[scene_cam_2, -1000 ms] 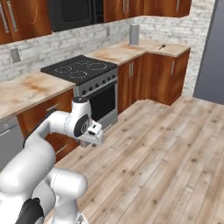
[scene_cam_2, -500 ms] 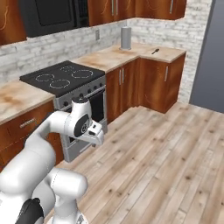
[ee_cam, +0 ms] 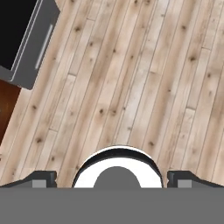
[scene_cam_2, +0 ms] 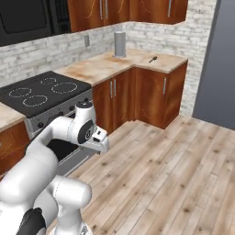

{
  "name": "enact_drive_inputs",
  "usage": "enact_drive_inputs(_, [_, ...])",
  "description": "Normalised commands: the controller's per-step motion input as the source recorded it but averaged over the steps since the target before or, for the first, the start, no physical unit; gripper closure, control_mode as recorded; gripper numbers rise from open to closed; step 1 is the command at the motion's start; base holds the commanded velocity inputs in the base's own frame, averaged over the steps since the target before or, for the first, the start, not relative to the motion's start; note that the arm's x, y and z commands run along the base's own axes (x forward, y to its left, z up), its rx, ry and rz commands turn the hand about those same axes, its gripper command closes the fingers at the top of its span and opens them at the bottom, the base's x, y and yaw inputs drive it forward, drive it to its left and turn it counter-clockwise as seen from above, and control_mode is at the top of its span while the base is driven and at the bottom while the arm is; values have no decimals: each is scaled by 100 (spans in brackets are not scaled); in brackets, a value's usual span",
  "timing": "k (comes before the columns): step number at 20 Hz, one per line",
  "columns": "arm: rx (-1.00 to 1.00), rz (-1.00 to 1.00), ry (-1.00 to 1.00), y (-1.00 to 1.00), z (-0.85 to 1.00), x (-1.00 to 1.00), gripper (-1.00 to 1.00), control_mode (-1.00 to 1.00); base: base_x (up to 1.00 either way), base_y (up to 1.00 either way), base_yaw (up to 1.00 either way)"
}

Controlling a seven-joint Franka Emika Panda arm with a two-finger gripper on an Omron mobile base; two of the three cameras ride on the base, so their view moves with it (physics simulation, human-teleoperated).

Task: Take the fork and place it on the left side of the plate. Then take the spoon and place it on the right side of the plate. Make sure they're directly next to the plate.

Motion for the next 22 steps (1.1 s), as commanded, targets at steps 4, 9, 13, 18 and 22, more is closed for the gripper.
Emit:
enact_drive_inputs(4, [0, 0, 0, 0, 0, 0, -100, 100, 94, -17, 0])
enact_drive_inputs(9, [0, 0, 0, 0, 0, 0, -100, 100, 94, -3, 0])
enact_drive_inputs(13, [0, 0, 0, 0, 0, 0, -100, 100, 94, 0, 0])
enact_drive_inputs(18, [0, 0, 0, 0, 0, 0, -100, 100, 94, 5, 0])
enact_drive_inputs(22, [0, 0, 0, 0, 0, 0, -100, 100, 94, 8, 0])
